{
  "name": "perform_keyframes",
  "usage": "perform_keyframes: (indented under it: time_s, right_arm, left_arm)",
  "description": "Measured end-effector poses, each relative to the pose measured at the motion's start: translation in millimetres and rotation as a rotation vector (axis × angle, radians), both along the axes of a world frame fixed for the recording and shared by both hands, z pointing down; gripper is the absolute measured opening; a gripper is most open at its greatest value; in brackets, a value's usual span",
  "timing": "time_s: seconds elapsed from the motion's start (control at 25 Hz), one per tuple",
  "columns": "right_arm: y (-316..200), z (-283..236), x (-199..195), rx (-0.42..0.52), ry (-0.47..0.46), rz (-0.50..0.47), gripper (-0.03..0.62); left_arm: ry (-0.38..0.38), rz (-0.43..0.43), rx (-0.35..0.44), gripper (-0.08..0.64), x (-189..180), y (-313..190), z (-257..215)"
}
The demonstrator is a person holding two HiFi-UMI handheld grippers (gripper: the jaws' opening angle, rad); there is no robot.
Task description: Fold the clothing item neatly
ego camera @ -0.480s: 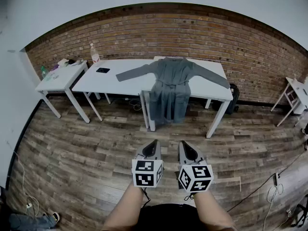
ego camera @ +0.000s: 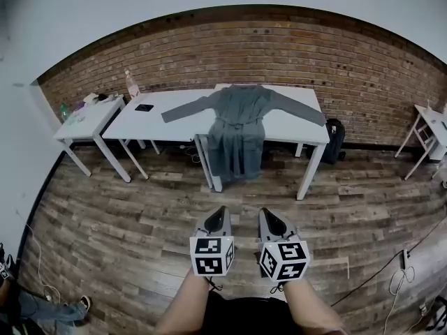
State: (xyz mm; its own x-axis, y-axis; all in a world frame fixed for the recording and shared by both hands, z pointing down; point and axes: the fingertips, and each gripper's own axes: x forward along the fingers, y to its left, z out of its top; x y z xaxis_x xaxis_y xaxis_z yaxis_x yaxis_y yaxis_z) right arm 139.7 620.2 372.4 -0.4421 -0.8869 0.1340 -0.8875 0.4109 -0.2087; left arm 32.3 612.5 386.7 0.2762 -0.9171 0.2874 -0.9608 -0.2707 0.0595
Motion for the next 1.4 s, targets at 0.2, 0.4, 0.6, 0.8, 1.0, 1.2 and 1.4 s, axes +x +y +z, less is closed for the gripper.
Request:
perform_keyframes:
  time_s: [0.2,0.4,0.6,0.8,1.0,1.2,1.4]
  right_arm:
    - [-3,6,28,-0.022,-0.028,0.014,-0.006]
    - [-9,14,40,-0.04,-0.027,0.029,-0.006]
    - [-26,29,41,-0.06,0.004,0.062,-0.006]
    - [-50,35,39,-0.065,0.048,0.058,-0.006]
    - [-103,40,26,-0.072,0.068,0.067,-0.006]
    - [-172,29,-7,-0.077,0.013,0.083,-0.006]
    - [-239,5,-49,-0.029,0.026,0.096,-0.006]
  left_arm:
    - [-0.04,0.015,-0.011,-0.011,22,5,3]
    - [-0.016,-0.005,-0.022,-0.011,17,-1,9]
    - [0.003,0.025,-0.049,-0.011,20,-32,25]
    - [0.029,0.079,-0.054,-0.011,39,-78,33]
    - [0.044,0.098,-0.036,-0.011,31,-132,35]
    - [0.05,0.089,-0.032,-0.011,-13,-197,25]
    - [0.057,0.078,-0.013,-0.011,-62,-260,11]
